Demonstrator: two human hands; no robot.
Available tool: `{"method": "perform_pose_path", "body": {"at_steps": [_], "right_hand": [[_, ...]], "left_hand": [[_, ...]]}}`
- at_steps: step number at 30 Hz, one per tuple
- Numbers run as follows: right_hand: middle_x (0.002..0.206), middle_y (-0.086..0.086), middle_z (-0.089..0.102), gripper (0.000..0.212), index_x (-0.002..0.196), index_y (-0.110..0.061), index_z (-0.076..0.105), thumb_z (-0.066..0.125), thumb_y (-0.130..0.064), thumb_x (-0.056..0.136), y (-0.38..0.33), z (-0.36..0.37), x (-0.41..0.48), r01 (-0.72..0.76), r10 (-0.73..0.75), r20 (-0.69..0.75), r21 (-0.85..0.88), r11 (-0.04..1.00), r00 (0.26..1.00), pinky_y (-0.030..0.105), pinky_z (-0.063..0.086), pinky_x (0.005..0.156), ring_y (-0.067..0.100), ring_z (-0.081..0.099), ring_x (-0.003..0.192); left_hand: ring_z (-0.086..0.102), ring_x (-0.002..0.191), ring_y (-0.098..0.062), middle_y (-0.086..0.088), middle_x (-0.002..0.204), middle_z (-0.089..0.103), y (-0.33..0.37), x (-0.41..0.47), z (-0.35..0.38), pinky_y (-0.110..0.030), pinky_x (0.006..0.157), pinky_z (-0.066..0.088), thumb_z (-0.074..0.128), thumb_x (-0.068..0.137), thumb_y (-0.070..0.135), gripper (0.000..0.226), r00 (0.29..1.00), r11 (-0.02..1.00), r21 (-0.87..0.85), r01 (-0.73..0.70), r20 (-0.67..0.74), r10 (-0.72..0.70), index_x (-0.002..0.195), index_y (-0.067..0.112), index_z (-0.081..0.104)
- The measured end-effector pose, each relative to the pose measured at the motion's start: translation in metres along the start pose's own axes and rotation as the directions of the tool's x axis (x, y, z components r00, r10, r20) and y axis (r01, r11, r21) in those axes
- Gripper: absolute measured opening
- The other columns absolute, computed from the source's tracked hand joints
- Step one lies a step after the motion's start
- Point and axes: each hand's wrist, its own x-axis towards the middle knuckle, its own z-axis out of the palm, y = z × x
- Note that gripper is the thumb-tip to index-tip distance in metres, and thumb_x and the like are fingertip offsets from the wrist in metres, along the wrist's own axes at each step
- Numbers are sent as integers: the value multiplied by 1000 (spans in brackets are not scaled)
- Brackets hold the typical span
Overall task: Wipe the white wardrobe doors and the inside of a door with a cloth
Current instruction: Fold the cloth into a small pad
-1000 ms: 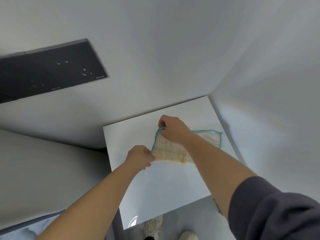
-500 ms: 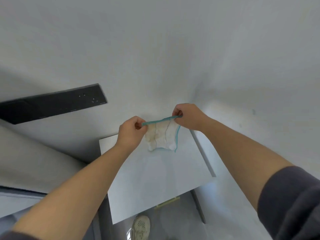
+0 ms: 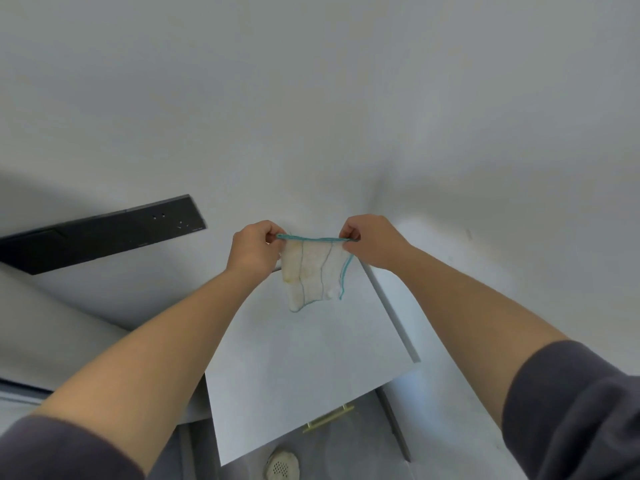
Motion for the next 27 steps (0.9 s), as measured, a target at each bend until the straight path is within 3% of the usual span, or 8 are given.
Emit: {"method": "perform_pose_path", "body": {"at_steps": [3, 7, 9, 13, 19, 23, 27], "right_hand": [[90, -7, 61, 9, 92, -19, 66, 60, -12, 88, 8, 8, 1, -26, 26, -3, 2, 1000, 1000, 36, 54, 82, 15, 60, 88], [93, -6, 61, 10, 96, -18, 66, 59, -14, 91, 13, 15, 4, -66, 66, -31, 22, 998, 997, 33, 53, 80, 16, 59, 89], [92, -7, 60, 12, 97, -18, 66, 57, -13, 91, 13, 15, 6, -80, 83, -63, 41, 996, 995, 31, 51, 78, 15, 58, 88], [88, -9, 60, 13, 93, -19, 66, 56, -12, 90, 12, 9, 7, -87, 92, -104, 56, 995, 990, 30, 50, 74, 14, 58, 87], [93, -2, 65, 16, 85, -14, 66, 56, -1, 83, 16, 12, -9, -55, 61, -63, 97, 994, 996, 30, 52, 78, 17, 60, 88], [92, -5, 62, 12, 85, -17, 68, 61, -7, 83, 27, 39, -32, -55, 54, 119, 3, 998, 991, 23, 48, 71, 15, 60, 85], [83, -11, 60, 12, 84, -20, 66, 65, -8, 82, 40, 82, -57, -45, 65, 373, -62, 997, 926, 19, 45, 64, 13, 61, 80]], "left_hand": [[64, 80, -21, -9, 88, 69, -4, 2, 8, -3, 49, 39, 57, 90, 0, 16, 1000, 1000, 25, 0, 15, 0, 89, 13, 67], [64, 86, -23, -12, 93, 70, -7, 10, 15, -2, 46, 40, 58, 91, 0, 14, 1000, 999, 36, 1, 24, -2, 94, 10, 68], [66, 89, -23, -10, 94, 70, -5, 15, 16, -5, 51, 42, 59, 92, 3, 13, 1000, 999, 44, -1, 24, 0, 95, 12, 68], [64, 90, -22, -6, 94, 69, 3, 21, 14, -24, 76, 47, 60, 92, 8, 11, 999, 996, 80, -42, 0, 42, 95, 13, 69], [63, 88, -21, -5, 92, 69, 1, 4, 15, -25, 76, 48, 61, 91, 8, 11, 998, 994, 92, -56, 20, 54, 96, 12, 70], [62, 86, -21, -3, 91, 67, -30, -26, 27, -25, 72, 46, 63, 91, 11, 9, 994, 989, 150, -9, 106, -7, 94, 15, 70], [61, 79, -19, -1, 87, 68, -75, -59, 44, -26, 65, 48, 60, 90, 13, 10, 948, 966, 254, 46, 295, -123, 89, 18, 69]]}}
